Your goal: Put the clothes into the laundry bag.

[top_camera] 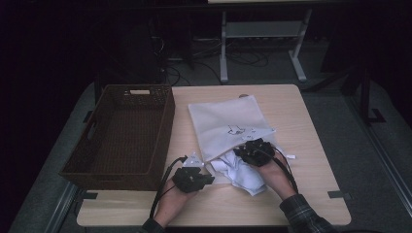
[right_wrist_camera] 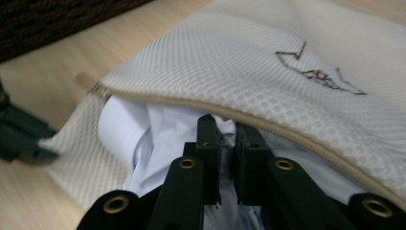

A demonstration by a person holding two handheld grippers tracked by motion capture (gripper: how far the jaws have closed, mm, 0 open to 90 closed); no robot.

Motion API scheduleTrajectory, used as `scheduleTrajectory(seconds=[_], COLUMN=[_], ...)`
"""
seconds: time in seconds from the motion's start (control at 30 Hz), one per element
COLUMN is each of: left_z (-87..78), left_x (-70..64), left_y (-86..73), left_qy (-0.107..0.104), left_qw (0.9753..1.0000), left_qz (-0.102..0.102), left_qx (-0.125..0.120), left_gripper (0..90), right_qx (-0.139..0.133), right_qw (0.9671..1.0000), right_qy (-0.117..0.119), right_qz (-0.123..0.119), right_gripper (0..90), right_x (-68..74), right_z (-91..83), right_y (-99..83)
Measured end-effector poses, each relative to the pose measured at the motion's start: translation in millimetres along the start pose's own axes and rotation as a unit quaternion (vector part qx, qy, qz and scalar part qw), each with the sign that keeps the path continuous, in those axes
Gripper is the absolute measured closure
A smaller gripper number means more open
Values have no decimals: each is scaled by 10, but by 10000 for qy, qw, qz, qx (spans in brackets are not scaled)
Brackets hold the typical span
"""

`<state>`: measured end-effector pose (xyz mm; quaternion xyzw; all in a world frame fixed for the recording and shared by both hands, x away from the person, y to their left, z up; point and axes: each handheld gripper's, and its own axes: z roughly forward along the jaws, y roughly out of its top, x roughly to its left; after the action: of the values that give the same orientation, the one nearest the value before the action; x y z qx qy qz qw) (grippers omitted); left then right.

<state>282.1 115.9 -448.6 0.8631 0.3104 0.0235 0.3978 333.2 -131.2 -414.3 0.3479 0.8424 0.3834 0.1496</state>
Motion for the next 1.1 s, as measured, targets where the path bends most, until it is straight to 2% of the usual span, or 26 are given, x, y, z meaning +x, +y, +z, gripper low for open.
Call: scheduleTrajectory(seconds=[0.23, 0.27, 0.33, 0.37, 0.5, 0.6, 0.7, 0.8, 0.83, 0.87, 0.9, 0.97, 1.0, 1.03, 1.1], left_z=[12, 19, 22, 25, 28, 28, 31, 26, 25, 25, 25, 24, 24, 21, 19], left_x=[-15, -21, -23, -24, -22, -23, -18, -14, -13, -11, -9, -6, -6, -7, -7], left_y=[2, 3, 3, 3, 2, 1, -2, -1, -1, -1, -1, -2, -2, 3, 3], left_qy=[-57, -87, -97, -108, -122, -126, -114, -116, -118, -123, -128, -124, -124, -112, -110], left_qw=[10000, 9999, 9999, 9999, 9999, 9998, 9999, 9999, 9999, 9999, 9999, 9999, 9999, 9999, 9999], left_qz=[42, 34, 31, 29, 20, 4, -14, -17, -20, -28, -32, -41, -41, -39, -34], left_qx=[66, 89, 92, 110, 118, 122, 128, 113, 99, 81, 68, 49, 49, 22, 17], left_gripper=[866, 866, 866, 866, 866, 867, 866, 865, 865, 865, 865, 864, 863, 863, 863], right_qx=[-213, -265, -293, -352, -426, -454, -499, -493, -444, -444, -408, -393, -393, -367, -308], right_qw=[9995, 9989, 9986, 9980, 9965, 9955, 9948, 9953, 9961, 9961, 9972, 9978, 9978, 9985, 9989], right_qy=[-229, -362, -397, -456, -574, -698, -674, -641, -580, -580, -433, -310, -310, -198, -170], right_qz=[96, 158, 167, 279, 427, 444, 572, 530, 492, 492, 459, 428, 428, 352, 298], right_gripper=[822, 822, 823, 823, 823, 822, 814, 793, 741, 741, 682, 620, 620, 556, 528], right_x=[-64, -108, -120, -158, -206, -231, -272, -271, -262, -262, -255, -241, -241, -222, -212], right_z=[94, 172, 196, 263, 373, 456, 515, 509, 472, 472, 409, 335, 335, 262, 223], right_y=[103, 139, 152, 190, 231, 222, 207, 203, 200, 200, 194, 176, 176, 156, 154])
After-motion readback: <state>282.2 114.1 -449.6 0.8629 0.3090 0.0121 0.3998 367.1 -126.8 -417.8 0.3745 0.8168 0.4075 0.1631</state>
